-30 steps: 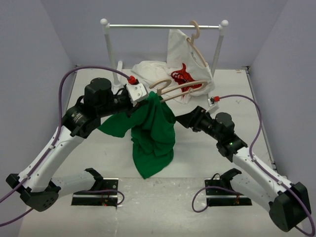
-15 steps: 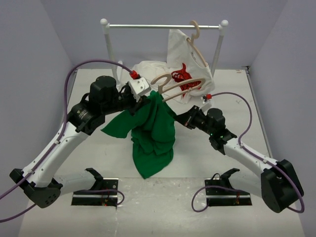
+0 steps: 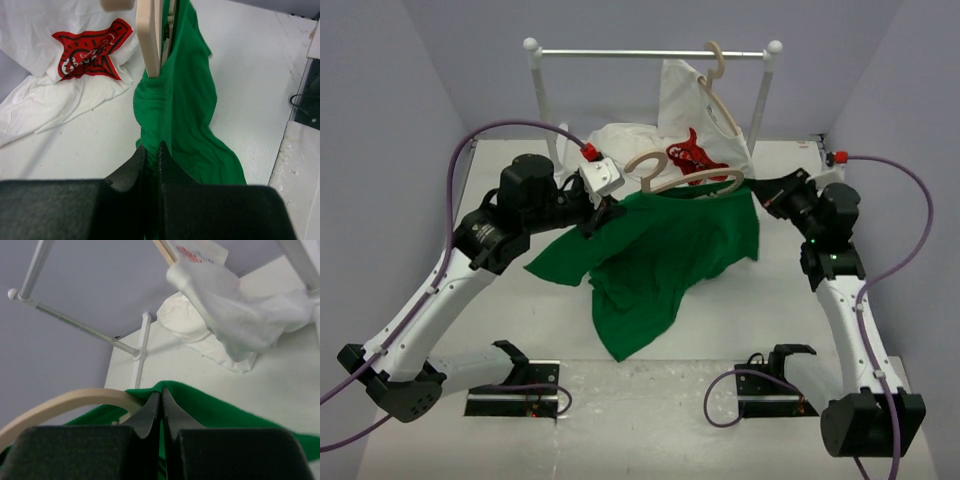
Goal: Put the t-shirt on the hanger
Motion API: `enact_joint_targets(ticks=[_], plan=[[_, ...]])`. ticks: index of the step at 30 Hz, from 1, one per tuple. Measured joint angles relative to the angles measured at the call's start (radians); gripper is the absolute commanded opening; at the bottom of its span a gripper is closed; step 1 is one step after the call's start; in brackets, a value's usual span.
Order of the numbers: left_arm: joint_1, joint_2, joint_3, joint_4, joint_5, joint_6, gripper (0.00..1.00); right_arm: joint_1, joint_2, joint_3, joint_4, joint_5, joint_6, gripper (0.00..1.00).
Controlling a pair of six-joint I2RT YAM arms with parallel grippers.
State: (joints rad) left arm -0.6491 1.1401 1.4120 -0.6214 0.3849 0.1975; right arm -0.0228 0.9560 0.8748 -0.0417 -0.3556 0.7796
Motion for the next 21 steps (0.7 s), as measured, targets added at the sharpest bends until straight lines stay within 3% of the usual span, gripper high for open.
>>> enact_joint_targets(ticks=[6,11,21], plan=[[0.000,-0.010,0.000,-0.001,0.025,0.008,0.00,-0.027,-0.024,0.257,-0.162,-0.005,-0.113,0.00],[0.000,-0.008,0.000,0.001,0.035,0.008,0.00,-0.002,-0.026,0.354,-0.249,-0.083,-0.180,0.00],[0.001,0.046,0.040,0.042,0.120,-0.027,0.00,0.248,0.002,0.474,-0.469,-0.077,-0.297,0.00]])
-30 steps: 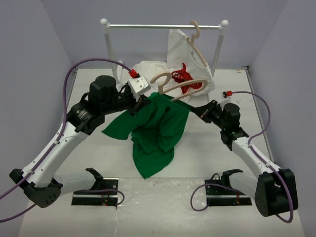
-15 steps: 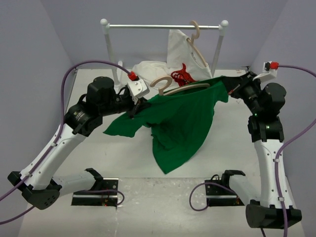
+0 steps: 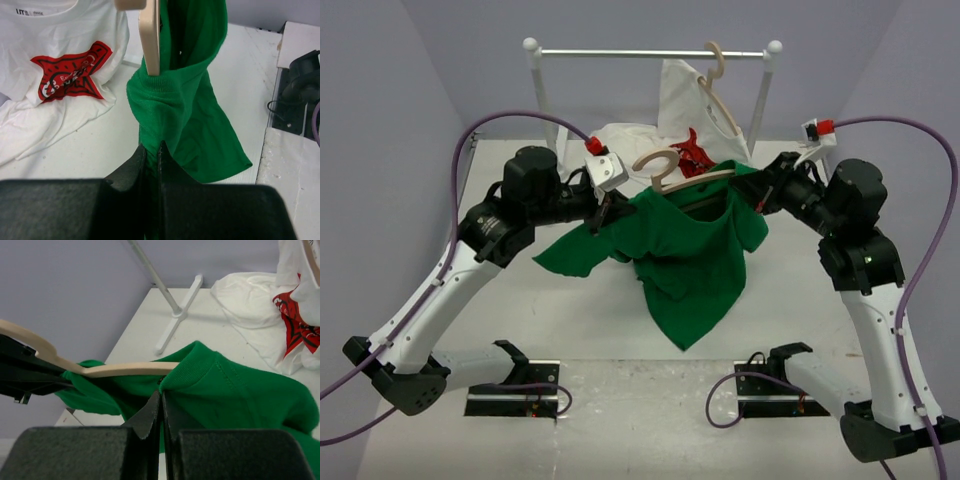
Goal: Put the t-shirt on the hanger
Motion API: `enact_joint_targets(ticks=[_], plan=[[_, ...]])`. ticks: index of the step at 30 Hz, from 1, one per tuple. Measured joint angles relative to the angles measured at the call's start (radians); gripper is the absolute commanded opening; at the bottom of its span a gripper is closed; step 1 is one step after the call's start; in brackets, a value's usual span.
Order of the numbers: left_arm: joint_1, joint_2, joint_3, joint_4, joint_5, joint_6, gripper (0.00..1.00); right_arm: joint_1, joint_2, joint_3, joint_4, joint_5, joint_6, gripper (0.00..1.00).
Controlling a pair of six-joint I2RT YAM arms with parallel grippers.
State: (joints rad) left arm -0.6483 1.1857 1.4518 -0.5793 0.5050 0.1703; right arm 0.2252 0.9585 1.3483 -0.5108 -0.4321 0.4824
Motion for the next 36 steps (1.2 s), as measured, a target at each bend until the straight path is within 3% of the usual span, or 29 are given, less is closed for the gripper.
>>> enact_joint_targets(ticks=[9,16,20,24,25,26,28,29,31,36], plan=[[0.000,0.009,-0.001,0.070,0.100,-0.056,0.00,0.054,0.060,0.108,-0.079,0.076,-0.036,0.00],[0.003,0.009,-0.052,0.143,0.105,-0.061,0.00,0.109,0.166,0.249,-0.140,-0.038,-0.100,0.01],[0.003,0.017,-0.089,0.168,0.078,-0.078,0.00,0.147,0.184,0.242,-0.162,-0.089,-0.149,0.08],[0.002,0.026,-0.100,0.170,0.022,-0.099,0.00,0.147,0.168,0.195,-0.189,-0.028,-0.179,0.08],[0.002,0.027,-0.103,0.171,0.012,-0.105,0.00,0.147,0.167,0.187,-0.192,0.000,-0.187,0.11],[0.002,0.027,-0.105,0.171,0.004,-0.111,0.00,0.146,0.168,0.181,-0.196,0.030,-0.195,0.23],[0.002,0.027,-0.111,0.171,-0.009,-0.121,0.00,0.142,0.179,0.179,-0.209,0.072,-0.208,0.37],[0.002,0.027,-0.115,0.171,-0.016,-0.128,0.00,0.140,0.187,0.179,-0.213,0.089,-0.214,0.51],[0.004,0.023,-0.141,0.181,-0.036,-0.155,0.00,0.136,0.201,0.170,-0.215,0.113,-0.224,0.64],[0.030,0.005,-0.263,0.206,-0.084,-0.232,0.00,0.128,0.158,0.054,-0.182,0.192,-0.230,0.69]])
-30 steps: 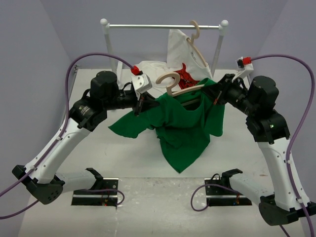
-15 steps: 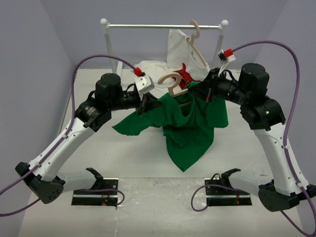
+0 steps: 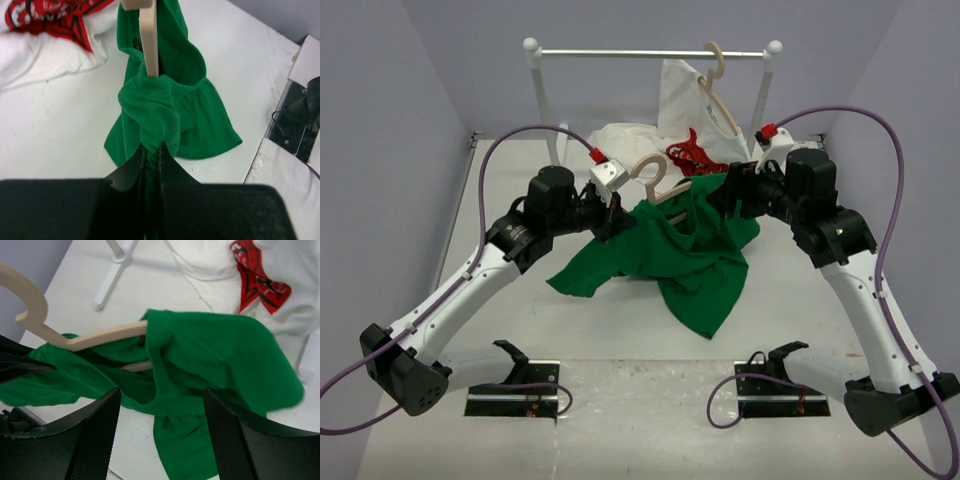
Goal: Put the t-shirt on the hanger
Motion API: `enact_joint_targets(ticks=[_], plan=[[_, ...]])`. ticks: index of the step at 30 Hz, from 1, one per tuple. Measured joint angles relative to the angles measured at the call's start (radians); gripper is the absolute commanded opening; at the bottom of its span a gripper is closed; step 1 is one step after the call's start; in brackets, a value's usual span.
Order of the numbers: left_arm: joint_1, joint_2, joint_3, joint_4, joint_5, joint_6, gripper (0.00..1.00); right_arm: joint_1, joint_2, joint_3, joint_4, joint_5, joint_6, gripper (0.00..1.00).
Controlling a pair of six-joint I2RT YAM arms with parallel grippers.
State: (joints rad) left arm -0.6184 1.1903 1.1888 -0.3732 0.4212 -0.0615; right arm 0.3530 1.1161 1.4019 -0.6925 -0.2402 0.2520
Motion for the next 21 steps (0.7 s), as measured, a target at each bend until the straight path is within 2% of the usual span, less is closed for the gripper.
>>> enact_joint_targets(ticks=[4,7,10,13,18,21], plan=[[0.038,-0.029,-0.067,0.007,-0.030,-0.062,0.00,-0.080,-0.084,-0.143,0.042,0.067,0.017,0.67],[0.048,-0.054,-0.070,0.013,-0.043,-0.087,0.00,-0.135,-0.145,-0.269,0.116,0.085,0.006,0.71],[0.051,-0.096,-0.069,0.018,-0.050,-0.109,0.00,-0.146,-0.192,-0.415,0.207,0.035,-0.039,0.77],[0.051,-0.129,-0.067,0.017,-0.046,-0.118,0.00,-0.144,-0.204,-0.515,0.289,-0.034,-0.077,0.78],[0.051,-0.159,-0.051,-0.001,-0.043,-0.136,0.00,-0.131,-0.193,-0.537,0.402,-0.087,-0.122,0.72],[0.051,-0.180,-0.028,-0.014,-0.037,-0.151,0.00,-0.095,-0.156,-0.526,0.461,-0.063,-0.146,0.67]])
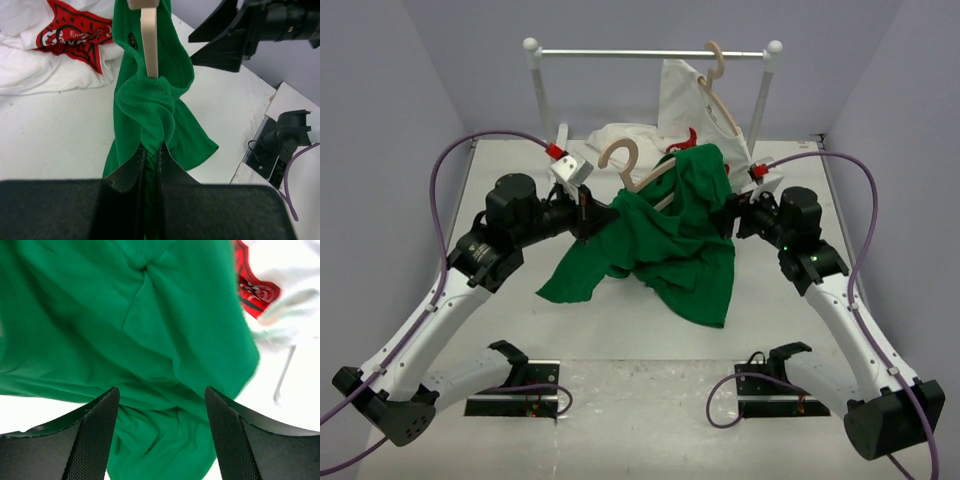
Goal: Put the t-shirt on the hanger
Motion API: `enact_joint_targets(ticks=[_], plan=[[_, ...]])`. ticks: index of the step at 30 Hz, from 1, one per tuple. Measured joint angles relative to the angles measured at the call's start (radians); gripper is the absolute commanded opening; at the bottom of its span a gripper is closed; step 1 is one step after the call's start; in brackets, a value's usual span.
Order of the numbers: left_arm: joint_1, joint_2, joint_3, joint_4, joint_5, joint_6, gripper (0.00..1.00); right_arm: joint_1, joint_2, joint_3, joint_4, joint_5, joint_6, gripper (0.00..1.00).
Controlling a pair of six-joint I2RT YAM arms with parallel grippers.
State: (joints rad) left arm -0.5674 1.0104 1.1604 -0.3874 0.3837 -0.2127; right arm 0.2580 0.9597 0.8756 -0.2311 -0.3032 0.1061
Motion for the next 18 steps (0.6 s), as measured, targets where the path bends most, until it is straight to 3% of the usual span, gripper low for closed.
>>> enact_joint_targets(ticks=[4,6,12,16,18], plan=[[0.000,-0.011,0.046,-0.003,0.028,-0.015,0.00,0.062,0.064,0.008,0.050,0.052,-0.028,0.52],[0.000,-0.013,0.062,-0.003,0.044,-0.016,0.00,0.077,0.083,0.008,0.079,0.102,-0.039,0.37],[0.000,-0.015,0.085,-0.024,0.062,-0.014,0.00,0.082,0.091,0.013,0.181,0.273,-0.048,0.14],[0.000,-0.015,0.094,-0.056,0.060,-0.007,0.00,0.082,0.078,0.030,0.192,0.350,-0.054,0.09],[0.000,-0.015,0.097,-0.064,0.058,-0.003,0.00,0.082,0.062,0.035,0.191,0.375,-0.054,0.13]])
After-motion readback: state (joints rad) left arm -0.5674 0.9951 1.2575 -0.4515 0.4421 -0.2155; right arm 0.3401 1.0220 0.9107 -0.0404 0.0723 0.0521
